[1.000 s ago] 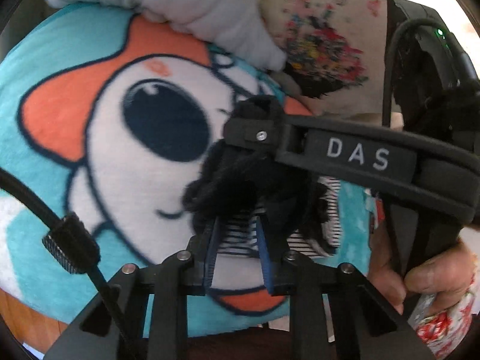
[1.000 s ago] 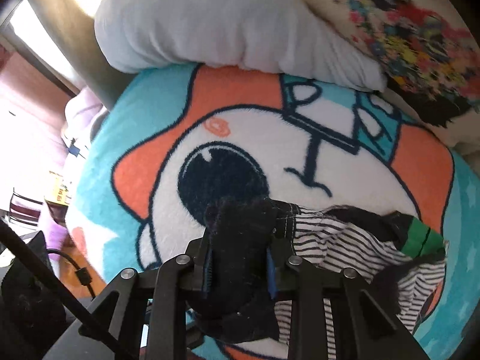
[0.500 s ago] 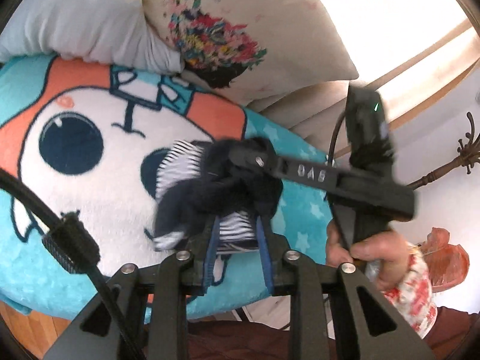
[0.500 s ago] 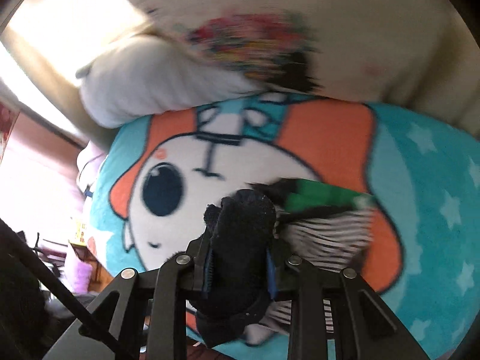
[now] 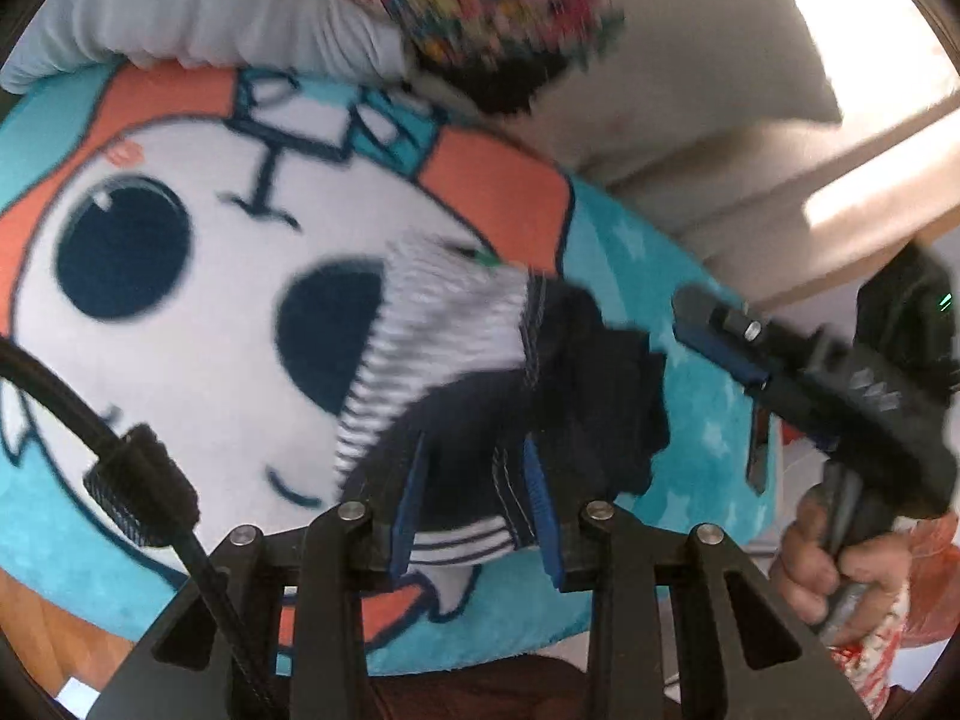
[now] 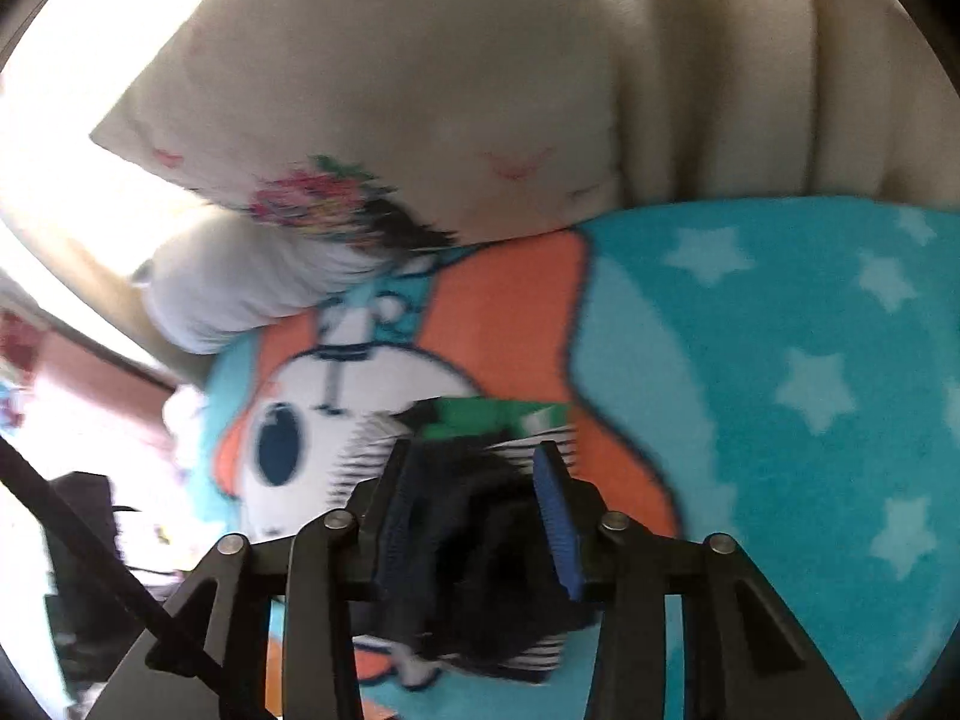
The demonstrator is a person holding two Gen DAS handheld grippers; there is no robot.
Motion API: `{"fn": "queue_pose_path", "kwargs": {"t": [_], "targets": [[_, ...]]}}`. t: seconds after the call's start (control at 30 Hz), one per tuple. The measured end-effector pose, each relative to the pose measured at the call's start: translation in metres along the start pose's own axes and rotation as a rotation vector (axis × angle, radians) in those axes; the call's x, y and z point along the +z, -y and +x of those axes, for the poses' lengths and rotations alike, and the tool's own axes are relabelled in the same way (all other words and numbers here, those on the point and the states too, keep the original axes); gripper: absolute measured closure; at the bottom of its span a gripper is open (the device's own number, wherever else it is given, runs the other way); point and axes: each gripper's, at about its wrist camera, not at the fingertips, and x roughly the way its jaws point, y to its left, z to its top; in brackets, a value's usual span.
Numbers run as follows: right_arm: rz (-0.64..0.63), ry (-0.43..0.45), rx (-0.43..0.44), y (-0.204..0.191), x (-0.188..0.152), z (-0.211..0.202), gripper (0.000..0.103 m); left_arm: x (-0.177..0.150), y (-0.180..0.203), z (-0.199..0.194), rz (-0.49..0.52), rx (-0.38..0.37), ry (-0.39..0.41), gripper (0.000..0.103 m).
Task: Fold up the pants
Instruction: 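Hold the pants with both grippers and fold them over into a bundle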
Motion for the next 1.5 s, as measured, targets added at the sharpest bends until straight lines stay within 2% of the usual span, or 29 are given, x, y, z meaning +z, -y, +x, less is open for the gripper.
{"fn": "queue_pose_path", "kwargs": {"t": [0.07, 0.13, 0.2, 0.33, 0.37, 0.4, 0.47, 0.53, 0.7, 0.77, 0.83, 0.9, 0.93, 1.0, 1.07, 1.13, 1.27, 1.37, 1.43, 1.5], "targets": [[0.013, -0.045, 0.052, 0.0, -0.007, 0.011, 0.061, -0.006, 0.002, 0.018, 0.003, 0.031, -0.041, 0.072], [0.027, -0.083, 0.041, 0.005, -0.017, 0.024, 0.061, -0.008, -0.002, 0.031, -0.007, 0.056, -0.069, 0.072], [0.056, -0.129, 0.011, 0.018, -0.026, 0.041, 0.061, -0.007, -0.004, 0.031, -0.018, 0.043, -0.074, 0.072], [0.088, -0.107, 0.049, 0.031, -0.026, 0.037, 0.06, 0.003, -0.007, 0.007, -0.026, -0.02, -0.026, 0.072], [0.091, -0.079, 0.079, 0.033, -0.025, 0.029, 0.054, 0.006, -0.009, 0.0, -0.03, -0.034, -0.01, 0.072], [0.086, -0.054, 0.093, 0.034, -0.023, 0.022, 0.043, 0.009, -0.012, -0.005, -0.041, -0.045, 0.008, 0.07], [0.076, -0.001, 0.077, 0.041, -0.022, 0.01, 0.031, 0.019, -0.022, -0.011, -0.074, -0.056, 0.032, 0.06], [0.099, 0.001, 0.069, 0.05, -0.024, 0.012, 0.031, 0.026, -0.034, -0.008, -0.118, -0.067, 0.038, 0.056], [0.16, -0.05, 0.117, 0.067, -0.032, 0.04, 0.031, 0.042, -0.058, 0.028, -0.214, -0.165, -0.026, 0.052], [0.162, -0.061, 0.15, 0.066, -0.036, 0.051, 0.031, 0.044, -0.061, 0.045, -0.237, -0.22, -0.052, 0.041], [0.179, -0.074, 0.181, 0.066, -0.039, 0.06, 0.031, 0.044, -0.059, 0.06, -0.251, -0.274, -0.082, 0.038], [0.192, -0.105, 0.221, 0.062, -0.043, 0.071, 0.04, 0.042, -0.055, 0.07, -0.249, -0.288, -0.111, 0.038], [0.186, -0.107, 0.213, 0.06, -0.043, 0.074, 0.045, 0.041, -0.051, 0.071, -0.232, -0.283, -0.116, 0.039], [0.182, -0.119, 0.214, 0.059, -0.042, 0.075, 0.062, 0.042, -0.044, 0.069, -0.205, -0.274, -0.119, 0.053], [0.211, -0.13, 0.241, 0.062, -0.04, 0.073, 0.068, 0.045, -0.043, 0.063, -0.201, -0.294, -0.121, 0.062], [0.216, -0.122, 0.257, 0.06, -0.036, 0.068, 0.069, 0.049, -0.041, 0.054, -0.19, -0.308, -0.107, 0.063], [0.185, -0.086, 0.267, 0.045, -0.018, 0.059, 0.07, 0.066, -0.033, 0.041, -0.166, -0.31, -0.067, 0.063], [0.152, -0.056, 0.258, 0.034, 0.002, 0.055, 0.07, 0.081, -0.032, 0.037, -0.16, -0.283, -0.034, 0.063], [0.134, -0.049, 0.245, 0.03, 0.01, 0.058, 0.067, 0.087, -0.035, 0.037, -0.16, -0.214, -0.019, 0.063], [0.111, -0.07, 0.178, 0.029, 0.015, 0.071, 0.059, 0.09, -0.039, 0.044, -0.149, -0.096, -0.025, 0.063]]}}
